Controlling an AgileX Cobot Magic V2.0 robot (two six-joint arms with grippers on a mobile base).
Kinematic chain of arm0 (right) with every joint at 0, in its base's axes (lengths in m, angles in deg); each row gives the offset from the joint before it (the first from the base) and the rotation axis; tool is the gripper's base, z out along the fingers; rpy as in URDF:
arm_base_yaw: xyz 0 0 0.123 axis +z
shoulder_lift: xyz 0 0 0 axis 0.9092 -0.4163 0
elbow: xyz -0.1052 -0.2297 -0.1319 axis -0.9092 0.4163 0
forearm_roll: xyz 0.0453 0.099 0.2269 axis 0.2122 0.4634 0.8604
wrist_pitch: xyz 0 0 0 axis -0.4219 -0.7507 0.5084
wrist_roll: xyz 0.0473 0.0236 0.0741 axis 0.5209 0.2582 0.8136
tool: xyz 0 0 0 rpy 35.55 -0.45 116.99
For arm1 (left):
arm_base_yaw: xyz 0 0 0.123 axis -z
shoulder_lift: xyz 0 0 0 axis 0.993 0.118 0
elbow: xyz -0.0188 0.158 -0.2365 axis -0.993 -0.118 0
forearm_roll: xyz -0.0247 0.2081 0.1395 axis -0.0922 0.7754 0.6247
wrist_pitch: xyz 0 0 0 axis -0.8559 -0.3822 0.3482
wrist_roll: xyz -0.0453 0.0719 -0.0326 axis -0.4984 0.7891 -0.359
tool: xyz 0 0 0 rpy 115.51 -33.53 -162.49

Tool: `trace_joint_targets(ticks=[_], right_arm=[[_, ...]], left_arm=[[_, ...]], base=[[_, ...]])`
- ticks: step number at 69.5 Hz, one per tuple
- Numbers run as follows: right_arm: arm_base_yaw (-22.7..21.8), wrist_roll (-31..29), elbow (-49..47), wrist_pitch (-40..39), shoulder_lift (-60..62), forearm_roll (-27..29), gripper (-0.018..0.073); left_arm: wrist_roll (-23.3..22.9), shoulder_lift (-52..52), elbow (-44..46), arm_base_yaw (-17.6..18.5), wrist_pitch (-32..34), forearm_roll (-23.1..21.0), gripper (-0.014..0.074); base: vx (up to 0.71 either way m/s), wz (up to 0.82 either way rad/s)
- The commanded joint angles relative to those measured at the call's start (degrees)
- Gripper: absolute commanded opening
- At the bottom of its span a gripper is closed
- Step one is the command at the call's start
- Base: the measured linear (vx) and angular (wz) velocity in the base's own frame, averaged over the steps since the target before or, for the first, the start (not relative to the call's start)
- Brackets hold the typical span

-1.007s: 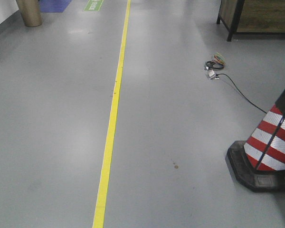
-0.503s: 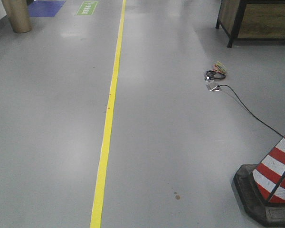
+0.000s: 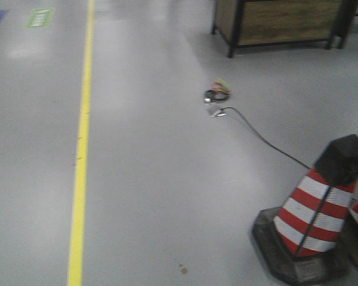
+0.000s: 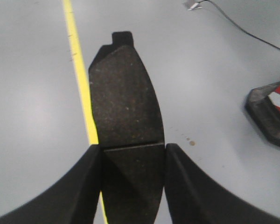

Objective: Move and align brake pads A on conveyor
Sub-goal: 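Turn past the red-and-white cones toward the black conveyor belt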

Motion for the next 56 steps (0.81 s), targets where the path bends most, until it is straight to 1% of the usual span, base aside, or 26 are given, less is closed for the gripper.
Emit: trace_joint_targets(ticks=[1, 56], right_arm=[[-0.30, -0.57, -1.76, -4.82, -0.07, -0.01, 0.0188], [-0.30, -0.57, -1.76, -4.76, -0.07, -0.01, 0.0188]], left_arm=[[-0.40, 0.41, 1.66, 0.33, 4.79, -0.71, 0.0174], [-0.40, 0.41, 1.66, 0.33, 4.79, -0.71, 0.0174]], base=[[0.24, -0.67], [0.20, -0.75]])
